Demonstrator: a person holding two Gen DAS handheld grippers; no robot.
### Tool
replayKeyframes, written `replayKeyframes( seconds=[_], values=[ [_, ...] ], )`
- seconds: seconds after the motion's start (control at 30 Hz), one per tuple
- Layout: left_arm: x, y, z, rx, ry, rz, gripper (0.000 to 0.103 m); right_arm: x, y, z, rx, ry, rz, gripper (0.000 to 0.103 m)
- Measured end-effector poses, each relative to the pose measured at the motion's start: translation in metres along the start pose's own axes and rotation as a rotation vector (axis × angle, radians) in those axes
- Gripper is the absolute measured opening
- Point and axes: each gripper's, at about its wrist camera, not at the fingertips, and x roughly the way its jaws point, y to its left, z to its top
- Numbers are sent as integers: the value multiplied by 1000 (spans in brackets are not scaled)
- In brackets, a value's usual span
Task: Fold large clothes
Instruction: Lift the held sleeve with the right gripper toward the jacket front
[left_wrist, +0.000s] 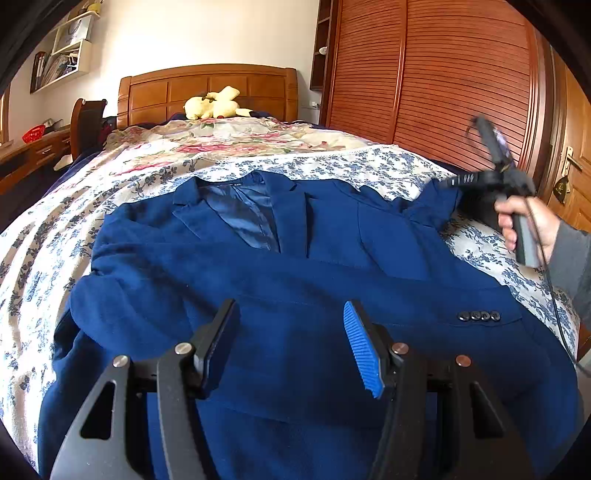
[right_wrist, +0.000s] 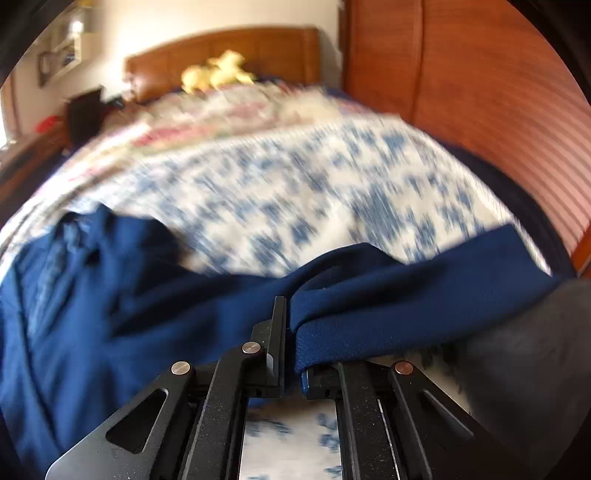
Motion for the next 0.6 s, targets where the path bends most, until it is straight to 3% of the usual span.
replayKeyframes(
  seconds=[0.13, 0.27, 0.43, 0.5, 0.6],
  values=[
    [0, 0, 0, 1, 1, 0, 58, -38, 52, 2, -123, -47, 150, 3],
    [-1, -1, -1, 5, 1, 4, 58, -56, 95, -16, -229, -15, 251, 3],
    [-1, -2, -1, 9, -1, 7, 58, -55, 117, -42, -299, 60, 216, 5],
    [-1, -3, -1, 10, -1, 8, 58, -58, 116, -47, -315, 71, 182, 11],
    [-1, -2, -1, 10, 0, 8, 58, -68, 108, -44, -289, 61, 176, 33]
  ],
)
